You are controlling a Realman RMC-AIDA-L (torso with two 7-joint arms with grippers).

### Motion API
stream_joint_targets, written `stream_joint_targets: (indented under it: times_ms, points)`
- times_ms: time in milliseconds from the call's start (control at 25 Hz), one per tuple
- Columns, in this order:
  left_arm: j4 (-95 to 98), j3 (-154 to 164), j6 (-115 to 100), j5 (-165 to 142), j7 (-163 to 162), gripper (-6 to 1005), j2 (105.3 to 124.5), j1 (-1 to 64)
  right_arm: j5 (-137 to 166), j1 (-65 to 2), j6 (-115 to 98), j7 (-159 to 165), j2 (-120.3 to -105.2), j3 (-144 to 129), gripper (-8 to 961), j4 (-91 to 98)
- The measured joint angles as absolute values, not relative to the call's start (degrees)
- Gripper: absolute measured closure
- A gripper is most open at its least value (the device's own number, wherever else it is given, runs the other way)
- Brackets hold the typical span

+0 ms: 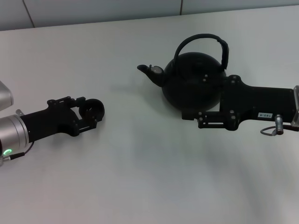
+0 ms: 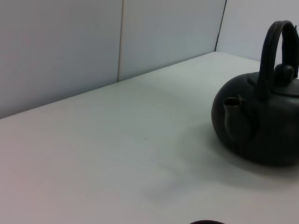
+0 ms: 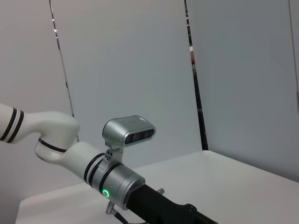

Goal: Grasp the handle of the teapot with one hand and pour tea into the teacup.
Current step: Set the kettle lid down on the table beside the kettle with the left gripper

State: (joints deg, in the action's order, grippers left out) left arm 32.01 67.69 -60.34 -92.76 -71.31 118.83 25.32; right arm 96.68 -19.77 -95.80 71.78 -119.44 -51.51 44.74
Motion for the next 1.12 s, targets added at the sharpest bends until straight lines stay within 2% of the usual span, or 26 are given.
stream_joint_targets:
  times_ms: [1120]
  points:
    - [31.26,69.64,-60.43,-91.75,-71.38,317,118.82,25.82,96.68,-19.78,-95.8,71.65,-119.53,-51.5,207,44.65]
